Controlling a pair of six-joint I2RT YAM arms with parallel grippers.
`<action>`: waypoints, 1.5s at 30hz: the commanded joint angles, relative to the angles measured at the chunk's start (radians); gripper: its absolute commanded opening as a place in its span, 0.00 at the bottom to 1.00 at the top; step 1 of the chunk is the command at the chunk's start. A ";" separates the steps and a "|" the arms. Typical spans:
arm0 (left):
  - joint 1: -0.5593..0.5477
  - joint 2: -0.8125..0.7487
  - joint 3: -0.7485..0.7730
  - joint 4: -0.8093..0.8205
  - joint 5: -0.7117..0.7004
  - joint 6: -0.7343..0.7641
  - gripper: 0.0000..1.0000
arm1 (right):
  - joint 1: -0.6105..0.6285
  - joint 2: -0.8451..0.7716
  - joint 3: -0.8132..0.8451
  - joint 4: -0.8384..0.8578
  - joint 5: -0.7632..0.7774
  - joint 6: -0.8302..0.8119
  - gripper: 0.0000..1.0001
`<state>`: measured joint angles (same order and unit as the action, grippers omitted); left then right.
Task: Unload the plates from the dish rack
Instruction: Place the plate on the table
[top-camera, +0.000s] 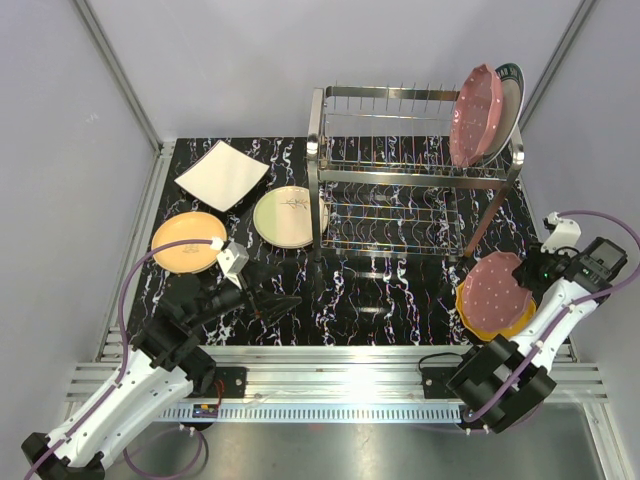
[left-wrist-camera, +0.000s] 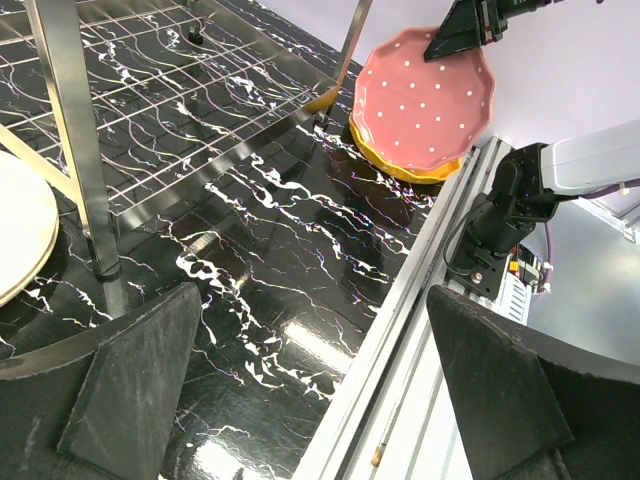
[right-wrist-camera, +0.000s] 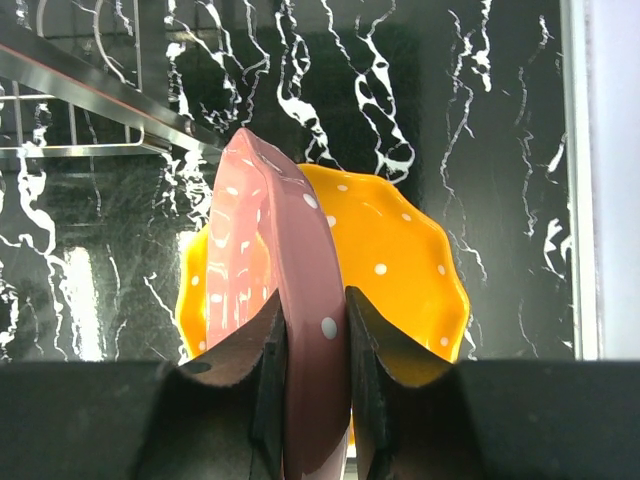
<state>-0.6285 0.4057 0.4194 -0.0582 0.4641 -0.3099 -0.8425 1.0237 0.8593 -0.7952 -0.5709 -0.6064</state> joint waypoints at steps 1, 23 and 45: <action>-0.004 0.001 0.042 0.046 0.018 0.014 0.99 | -0.009 0.007 -0.016 0.047 -0.083 -0.042 0.00; -0.004 0.012 0.044 0.044 0.016 0.015 0.99 | -0.076 0.197 -0.146 0.215 -0.010 -0.151 0.13; -0.004 0.019 0.042 0.038 0.008 0.018 0.99 | -0.138 0.371 -0.210 0.300 -0.052 -0.254 0.48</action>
<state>-0.6289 0.4210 0.4194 -0.0586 0.4637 -0.3092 -0.9730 1.3685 0.6727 -0.5041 -0.7238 -0.7582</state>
